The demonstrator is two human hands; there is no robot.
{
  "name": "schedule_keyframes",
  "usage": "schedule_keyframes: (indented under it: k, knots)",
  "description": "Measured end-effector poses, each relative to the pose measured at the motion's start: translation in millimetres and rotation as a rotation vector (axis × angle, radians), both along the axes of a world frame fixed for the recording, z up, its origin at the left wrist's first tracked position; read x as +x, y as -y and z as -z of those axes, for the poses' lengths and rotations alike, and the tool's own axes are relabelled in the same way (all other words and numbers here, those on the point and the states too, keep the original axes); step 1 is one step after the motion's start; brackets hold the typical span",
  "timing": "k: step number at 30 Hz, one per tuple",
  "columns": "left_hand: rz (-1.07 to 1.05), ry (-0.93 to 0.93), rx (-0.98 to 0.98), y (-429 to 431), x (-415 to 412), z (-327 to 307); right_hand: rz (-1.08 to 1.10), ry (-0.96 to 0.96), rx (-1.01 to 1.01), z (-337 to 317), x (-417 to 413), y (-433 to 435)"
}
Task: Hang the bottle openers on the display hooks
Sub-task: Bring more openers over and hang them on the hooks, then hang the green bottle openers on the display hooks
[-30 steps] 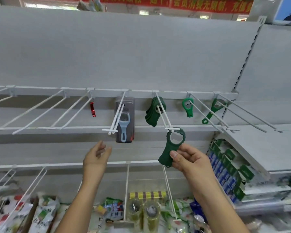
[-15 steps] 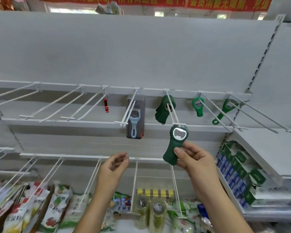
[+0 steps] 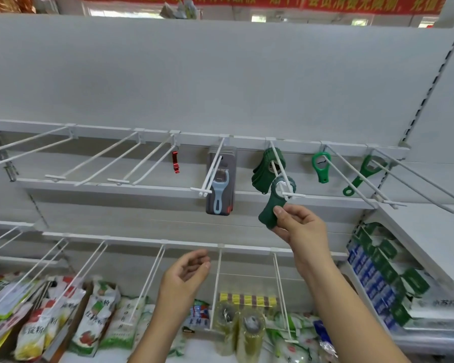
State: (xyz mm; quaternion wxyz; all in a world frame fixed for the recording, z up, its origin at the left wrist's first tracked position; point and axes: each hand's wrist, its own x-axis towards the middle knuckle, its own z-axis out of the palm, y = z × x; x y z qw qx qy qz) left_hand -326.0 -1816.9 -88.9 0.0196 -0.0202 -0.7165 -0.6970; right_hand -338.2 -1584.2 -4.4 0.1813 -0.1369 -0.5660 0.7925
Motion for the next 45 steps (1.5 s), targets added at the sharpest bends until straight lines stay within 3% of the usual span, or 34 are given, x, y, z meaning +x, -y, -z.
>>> schedule_keyframes:
  k: [11,15,18,27,35,45]
  knots:
    - [-0.043,0.001,0.016,24,-12,1,0.065,0.008,0.09,4,-92,-15]
    - [-0.014,-0.002,0.002,26,-14,0,0.033,0.044,0.07,10,-88,-14]
    - [0.032,-0.002,-0.003,21,-14,1,0.028,0.068,0.169,25,-66,-7]
    - [0.39,-0.019,-0.01,-70,0,-12,0.06,0.051,0.464,60,81,-26]
    - [0.742,-0.121,-0.014,-230,82,-26,0.394,0.085,0.36,60,227,-137]
    - [1.081,-0.125,0.006,-466,262,-25,0.762,0.122,0.291,72,451,-315]
